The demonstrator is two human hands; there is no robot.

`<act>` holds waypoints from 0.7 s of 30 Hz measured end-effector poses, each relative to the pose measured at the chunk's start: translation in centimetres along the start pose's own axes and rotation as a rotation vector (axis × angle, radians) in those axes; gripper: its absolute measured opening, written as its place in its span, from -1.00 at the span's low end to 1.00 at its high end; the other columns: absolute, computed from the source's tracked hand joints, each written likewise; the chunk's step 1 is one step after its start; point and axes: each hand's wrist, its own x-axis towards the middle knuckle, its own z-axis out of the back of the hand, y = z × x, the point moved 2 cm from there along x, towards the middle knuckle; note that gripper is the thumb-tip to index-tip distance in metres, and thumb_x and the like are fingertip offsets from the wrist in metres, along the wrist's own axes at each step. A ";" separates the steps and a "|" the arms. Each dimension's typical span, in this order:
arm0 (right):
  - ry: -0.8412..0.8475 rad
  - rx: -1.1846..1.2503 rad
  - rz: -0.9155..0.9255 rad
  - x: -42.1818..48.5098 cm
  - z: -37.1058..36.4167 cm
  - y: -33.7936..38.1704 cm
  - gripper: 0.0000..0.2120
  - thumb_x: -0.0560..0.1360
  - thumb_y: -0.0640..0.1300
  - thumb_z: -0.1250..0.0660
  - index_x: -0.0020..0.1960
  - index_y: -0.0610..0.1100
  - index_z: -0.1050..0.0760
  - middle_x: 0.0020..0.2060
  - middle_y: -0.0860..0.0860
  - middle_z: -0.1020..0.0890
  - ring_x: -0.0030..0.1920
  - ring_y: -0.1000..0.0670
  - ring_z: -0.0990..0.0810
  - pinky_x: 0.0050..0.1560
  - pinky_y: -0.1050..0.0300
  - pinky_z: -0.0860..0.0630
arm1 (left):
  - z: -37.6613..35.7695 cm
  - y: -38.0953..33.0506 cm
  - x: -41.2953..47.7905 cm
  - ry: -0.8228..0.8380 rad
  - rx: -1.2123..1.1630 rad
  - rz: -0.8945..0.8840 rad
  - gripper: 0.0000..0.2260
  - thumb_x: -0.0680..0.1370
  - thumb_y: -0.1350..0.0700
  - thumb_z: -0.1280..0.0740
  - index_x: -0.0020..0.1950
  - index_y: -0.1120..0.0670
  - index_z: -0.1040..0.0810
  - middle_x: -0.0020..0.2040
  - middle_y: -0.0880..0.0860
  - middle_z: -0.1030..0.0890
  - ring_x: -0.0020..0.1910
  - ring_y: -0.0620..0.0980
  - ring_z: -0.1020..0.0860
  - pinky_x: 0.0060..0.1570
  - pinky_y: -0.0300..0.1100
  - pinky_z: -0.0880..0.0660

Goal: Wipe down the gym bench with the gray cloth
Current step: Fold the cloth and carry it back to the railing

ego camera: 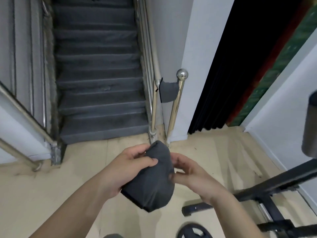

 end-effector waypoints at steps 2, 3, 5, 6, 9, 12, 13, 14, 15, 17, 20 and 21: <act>0.002 -0.004 -0.053 4.2 2.2 -0.1 -0.70 0.46 -0.14 -0.47 0.18 0.07 -0.67 0.09 0.08 -0.69 0.22 0.04 -0.62 0.41 -0.10 -0.48 | 1.9 -1.9 4.8 0.039 0.041 -0.032 -0.76 0.61 0.15 -0.40 0.19 -0.14 -0.70 0.10 -0.05 -0.76 0.11 0.02 -0.72 0.16 -0.01 -0.63; -0.008 0.005 -0.080 6.2 3.2 -0.1 -0.76 0.45 -0.08 -0.51 0.12 0.02 -0.68 0.04 0.04 -0.68 0.18 -0.03 -0.64 0.37 -0.08 -0.49 | 2.9 -2.8 7.4 0.052 0.063 -0.045 -0.77 0.62 0.12 -0.39 0.20 -0.16 -0.69 0.10 -0.06 -0.76 0.11 0.01 -0.73 0.16 -0.01 -0.63; -0.058 0.063 -0.108 10.4 4.9 0.1 -0.71 0.44 -0.02 -0.55 0.09 -0.11 -0.67 0.01 -0.06 -0.71 0.13 -0.16 -0.69 0.24 -0.08 -0.57 | 4.6 -4.5 12.6 0.082 0.113 -0.059 -0.81 0.64 0.05 -0.38 0.20 -0.18 -0.68 0.09 -0.06 -0.76 0.09 -0.01 -0.73 0.15 0.01 -0.64; -0.096 0.100 -0.105 12.6 5.8 0.3 -0.67 0.43 -0.01 -0.56 0.08 -0.18 -0.65 -0.02 -0.11 -0.72 0.05 -0.17 -0.71 0.11 -0.04 -0.61 | 5.5 -5.5 15.3 0.099 0.142 -0.069 -0.83 0.65 0.01 -0.37 0.20 -0.19 -0.67 0.09 -0.08 -0.76 0.09 -0.02 -0.73 0.16 0.02 -0.65; -0.236 0.209 -0.111 18.8 8.1 1.8 -0.65 0.43 0.03 -0.55 -0.04 -0.25 -0.61 -0.14 -0.11 -0.69 -0.13 -0.06 -0.68 -0.11 0.09 -0.58 | 7.8 -8.5 24.2 0.125 0.198 -0.113 -0.85 0.64 -0.05 -0.36 0.18 -0.22 -0.66 0.07 -0.11 -0.76 0.08 -0.07 -0.72 0.17 0.03 -0.65; -0.296 0.423 -0.153 24.6 10.4 2.5 -0.74 0.50 -0.03 -0.54 0.03 -0.21 -0.67 -0.02 -0.14 -0.75 -0.05 -0.15 -0.72 0.06 -0.13 -0.65 | 9.4 -11.7 32.9 0.149 0.236 -0.126 -0.87 0.64 -0.06 -0.37 0.14 -0.23 -0.67 0.04 -0.14 -0.76 0.04 -0.12 -0.72 0.16 -0.01 -0.66; -0.299 0.517 -0.171 26.5 11.0 2.7 -0.75 0.53 -0.12 -0.51 0.13 -0.25 -0.67 0.02 -0.17 -0.76 0.00 -0.18 -0.73 0.17 -0.20 -0.63 | 9.8 -12.7 35.6 0.160 0.237 -0.130 -0.88 0.63 -0.06 -0.37 0.12 -0.23 -0.67 0.04 -0.14 -0.76 0.05 -0.12 -0.72 0.16 -0.01 -0.65; -0.311 0.599 -0.187 28.2 11.6 2.8 -0.71 0.55 -0.20 -0.47 0.23 -0.30 -0.63 0.03 -0.19 -0.76 0.02 -0.19 -0.73 0.24 -0.22 -0.61 | 10.1 -13.7 38.3 0.167 0.241 -0.129 -0.88 0.63 -0.06 -0.38 0.12 -0.23 -0.67 0.03 -0.14 -0.76 0.06 -0.10 -0.72 0.17 0.00 -0.65; -0.337 0.650 -0.202 29.8 12.2 2.9 -0.67 0.54 -0.27 -0.44 0.28 -0.33 -0.60 0.03 -0.21 -0.75 0.03 -0.17 -0.73 0.26 -0.20 -0.60 | 10.3 -14.6 40.9 0.164 0.251 -0.124 -0.89 0.62 -0.06 -0.38 0.10 -0.22 -0.68 0.02 -0.14 -0.76 0.05 -0.09 -0.72 0.16 0.00 -0.65; -0.433 0.674 -0.203 32.5 13.5 2.9 -0.65 0.53 -0.33 -0.38 0.31 -0.31 -0.58 0.14 -0.25 -0.72 0.12 -0.18 -0.71 0.31 -0.15 -0.58 | 10.7 -16.0 45.5 0.157 0.290 -0.102 -0.90 0.61 -0.05 -0.40 0.08 -0.17 -0.69 0.00 -0.11 -0.76 0.03 -0.07 -0.73 0.16 0.02 -0.65; -0.586 0.678 -0.221 37.2 16.0 2.8 -0.68 0.61 -0.39 -0.25 0.31 -0.25 -0.58 0.21 -0.17 -0.72 0.24 -0.16 -0.69 0.36 -0.10 -0.56 | 11.1 -17.2 52.0 0.146 0.361 -0.033 -0.89 0.59 -0.07 -0.42 0.07 -0.10 -0.67 0.01 -0.06 -0.75 0.03 -0.03 -0.72 0.18 0.06 -0.64; -0.607 0.672 -0.226 39.1 16.9 3.0 -0.68 0.62 -0.39 -0.23 0.31 -0.24 -0.58 0.20 -0.15 -0.73 0.23 -0.15 -0.70 0.33 -0.09 -0.58 | 11.2 -17.7 54.1 0.137 0.377 -0.010 -0.86 0.59 -0.09 -0.42 0.08 -0.09 -0.65 0.03 -0.04 -0.74 0.03 -0.01 -0.71 0.17 0.05 -0.64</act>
